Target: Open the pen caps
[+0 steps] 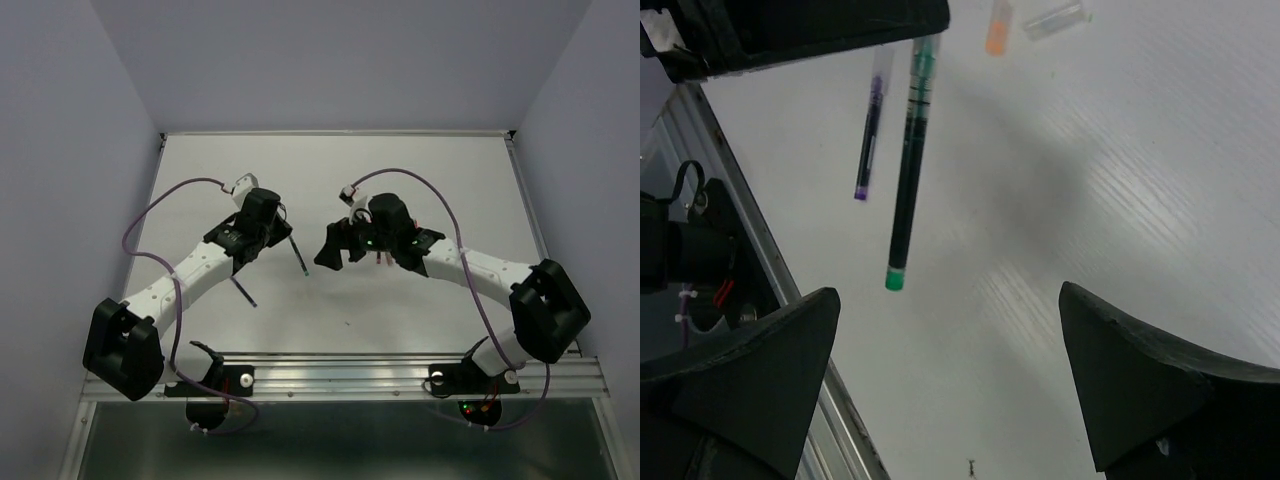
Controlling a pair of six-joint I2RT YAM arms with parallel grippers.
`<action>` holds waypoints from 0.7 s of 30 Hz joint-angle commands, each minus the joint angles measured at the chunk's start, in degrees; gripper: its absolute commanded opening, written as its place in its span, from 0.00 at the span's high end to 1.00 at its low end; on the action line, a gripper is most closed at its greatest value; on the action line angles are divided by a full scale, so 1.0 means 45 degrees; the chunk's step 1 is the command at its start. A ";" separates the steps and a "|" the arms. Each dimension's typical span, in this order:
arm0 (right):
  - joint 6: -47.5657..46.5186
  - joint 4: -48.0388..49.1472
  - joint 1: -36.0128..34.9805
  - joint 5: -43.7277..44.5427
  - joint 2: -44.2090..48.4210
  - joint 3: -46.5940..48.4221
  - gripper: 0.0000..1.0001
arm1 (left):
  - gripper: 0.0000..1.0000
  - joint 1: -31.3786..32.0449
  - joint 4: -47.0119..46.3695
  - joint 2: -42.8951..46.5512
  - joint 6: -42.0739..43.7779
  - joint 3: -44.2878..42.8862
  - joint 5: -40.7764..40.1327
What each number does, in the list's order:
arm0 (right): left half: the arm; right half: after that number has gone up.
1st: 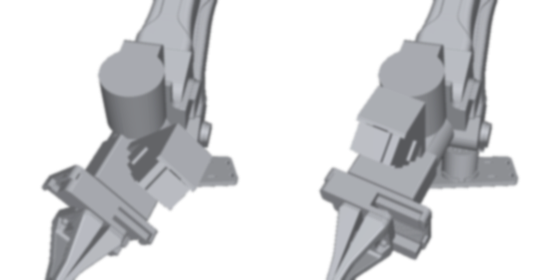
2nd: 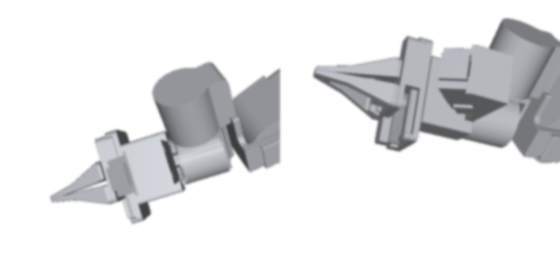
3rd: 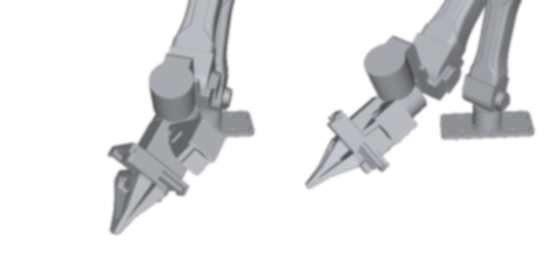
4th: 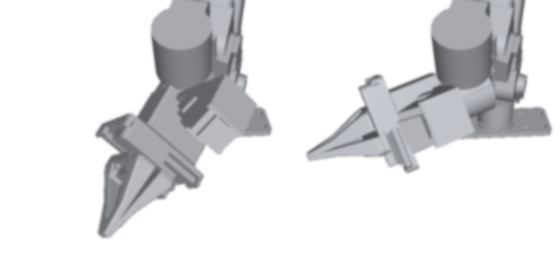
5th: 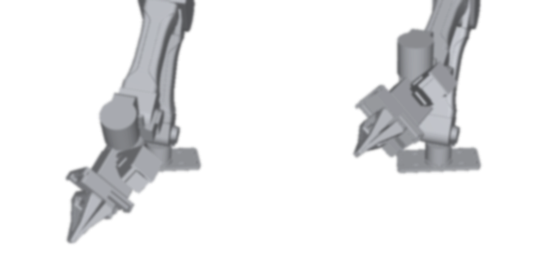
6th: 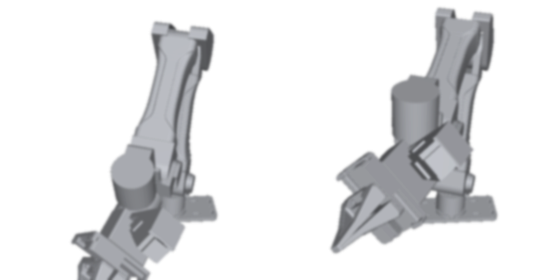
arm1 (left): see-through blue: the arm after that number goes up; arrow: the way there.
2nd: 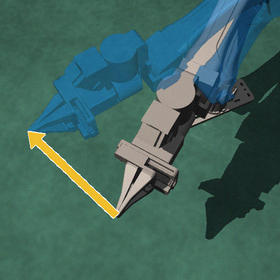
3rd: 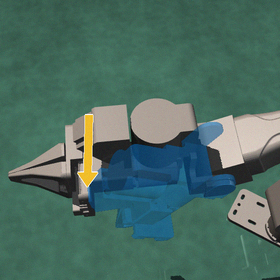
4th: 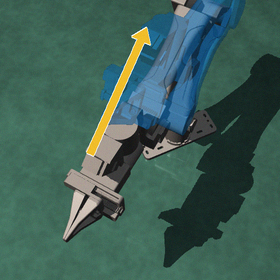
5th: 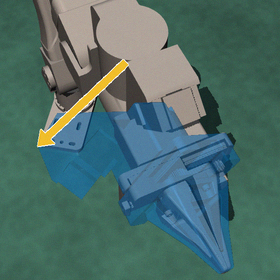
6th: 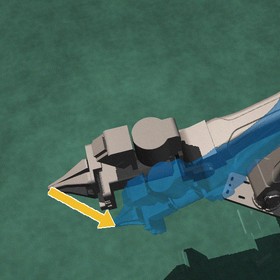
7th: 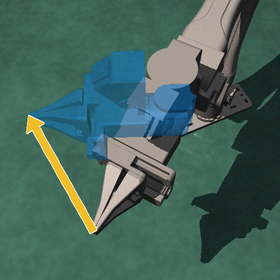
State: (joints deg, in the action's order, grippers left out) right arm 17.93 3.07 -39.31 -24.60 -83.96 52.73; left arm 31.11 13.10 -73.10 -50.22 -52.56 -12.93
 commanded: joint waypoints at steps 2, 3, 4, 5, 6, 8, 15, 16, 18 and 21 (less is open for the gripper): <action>0.0156 0.1271 -0.0951 0.0719 -0.0987 0.1640 0.10 | 1.00 0.0175 -0.0666 0.0249 -0.0774 -0.0625 -0.0760; 0.0155 0.1271 -0.1068 0.0914 -0.1164 0.1777 0.12 | 1.00 0.0195 -0.0666 0.0210 -0.0832 -0.0684 -0.0741; 0.0194 0.1251 -0.1185 0.1109 -0.1301 0.1894 0.13 | 1.00 0.0215 -0.0685 0.0190 -0.0891 -0.0704 -0.0721; 0.0117 0.1193 -0.1341 0.1363 -0.1457 0.2128 0.16 | 1.00 0.0234 -0.0705 0.0151 -0.0950 -0.0743 -0.0701; 0.0155 0.1096 -0.1343 0.1520 -0.1749 0.2227 0.16 | 1.00 0.0292 -0.0705 0.0131 -0.0989 -0.0782 -0.0701; 0.0175 0.0881 -0.1460 0.1871 -0.2024 0.2519 0.18 | 1.00 0.0332 -0.0724 0.0131 -0.1067 -0.0840 -0.0740; 0.0038 0.0392 -0.1694 0.2830 -0.2864 0.3106 0.25 | 1.00 0.0449 -0.0744 0.0209 -0.1262 -0.0938 -0.0838; 0.0019 0.0314 -0.1694 0.2811 -0.2923 0.3184 0.27 | 1.00 0.0449 -0.0763 0.0229 -0.1301 -0.0938 -0.0877; 0.0058 0.0314 -0.1694 0.2849 -0.3099 0.3243 0.40 | 1.00 0.0449 -0.0783 0.0229 -0.1321 -0.0919 -0.0897; 0.0058 0.0333 -0.1811 0.2889 -0.3177 0.3302 0.66 | 1.00 0.0469 -0.0822 0.0132 -0.1341 -0.0938 -0.0897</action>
State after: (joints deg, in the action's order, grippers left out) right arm 18.96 3.68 -46.39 -13.23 -98.26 64.75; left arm 32.77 11.27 -73.12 -55.72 -54.41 -15.22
